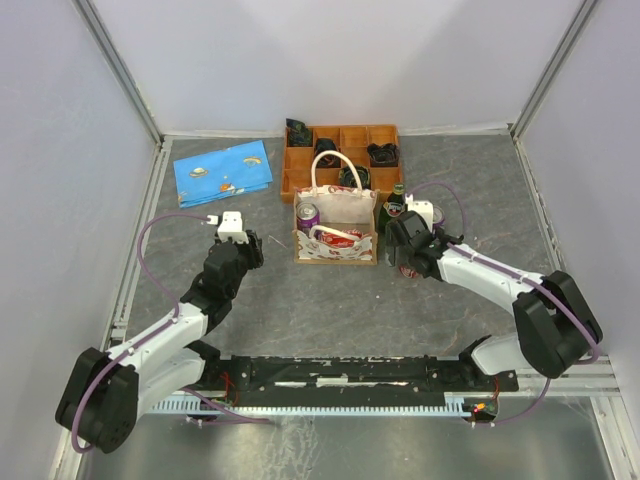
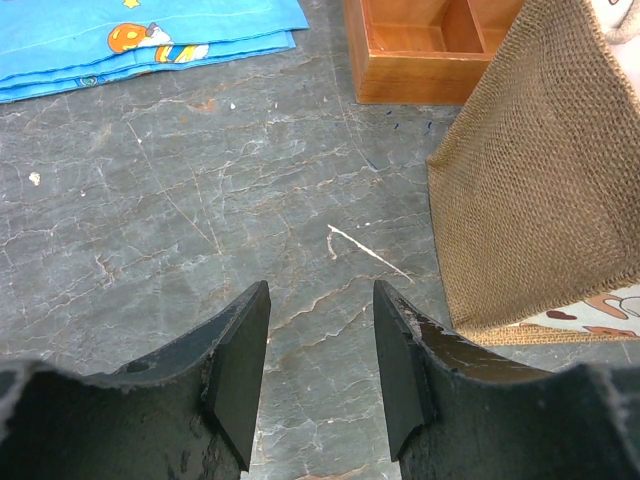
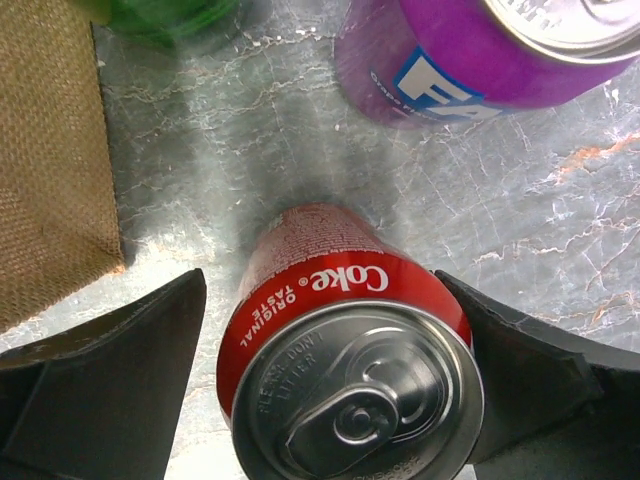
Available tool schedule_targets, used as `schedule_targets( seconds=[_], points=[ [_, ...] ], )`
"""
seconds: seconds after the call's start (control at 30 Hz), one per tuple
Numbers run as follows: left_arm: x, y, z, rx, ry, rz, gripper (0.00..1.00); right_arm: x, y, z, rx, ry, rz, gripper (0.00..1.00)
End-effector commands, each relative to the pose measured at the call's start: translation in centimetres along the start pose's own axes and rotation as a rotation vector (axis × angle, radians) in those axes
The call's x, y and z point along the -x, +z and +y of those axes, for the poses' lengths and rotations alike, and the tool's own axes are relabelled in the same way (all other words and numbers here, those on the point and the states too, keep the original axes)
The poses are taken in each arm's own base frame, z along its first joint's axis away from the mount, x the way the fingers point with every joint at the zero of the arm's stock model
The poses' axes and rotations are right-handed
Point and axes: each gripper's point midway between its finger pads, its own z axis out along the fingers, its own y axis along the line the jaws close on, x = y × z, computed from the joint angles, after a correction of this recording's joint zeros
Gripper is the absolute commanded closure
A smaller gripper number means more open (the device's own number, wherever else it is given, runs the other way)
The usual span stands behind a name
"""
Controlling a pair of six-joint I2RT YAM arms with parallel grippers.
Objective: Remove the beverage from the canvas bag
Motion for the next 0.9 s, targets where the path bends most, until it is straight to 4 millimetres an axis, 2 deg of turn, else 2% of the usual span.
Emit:
schedule_targets(
  seconds=[0.0,0.1,0.17,0.37,0.47,0.53,0.63,0.77,0.83,0.87],
  points=[
    [3.0,0.3,-1.0,-0.025,-0.072,-0.081,0.47,2.5,-0.3,0.4,-0.001,0.052,-0.07,0.01],
    [3.0,0.3,-0.9,-0.024,-0.069,-0.082,0.47,2.9,-1.3,0.2,0.01,0.048,-0.072,0.01],
    [3.1,0.3,-0.9,-0.022,-0.069,-0.085,0.47,4.0,-2.8,0.1,0.032,0.06,-0.098,0.01],
    [3.2,0.3,-1.0,-0.025,-0.069,-0.089,0.47,10.4,-10.8,-0.3,0.159,0.068,-0.275,0.01],
    [3.0,0.5,-1.1,-0.029,-0.072,-0.084,0.47,13.2,-13.7,0.6,0.234,0.03,-0.337,0.04],
    [2.9,0.5,-1.2,-0.034,-0.074,-0.08,0.47,15.2,-15.2,2.1,0.3,-0.01,-0.36,0.08],
    [2.9,0.5,-1.3,-0.042,-0.08,-0.079,0.47,17.2,-15.5,5.0,0.389,-0.097,-0.348,0.1],
    [3.1,0.3,-1.5,-0.053,-0.088,-0.085,0.47,18.0,-14.9,10.5,0.565,-0.208,-0.258,0.14],
    [3.1,0.2,-1.5,-0.056,-0.094,-0.089,0.47,17.4,-13.5,13.1,0.615,-0.258,-0.195,0.17],
    [3.1,0.2,-1.6,-0.057,-0.094,-0.089,0.47,17.5,-13.7,14.1,0.64,-0.278,-0.191,0.17]
  ],
)
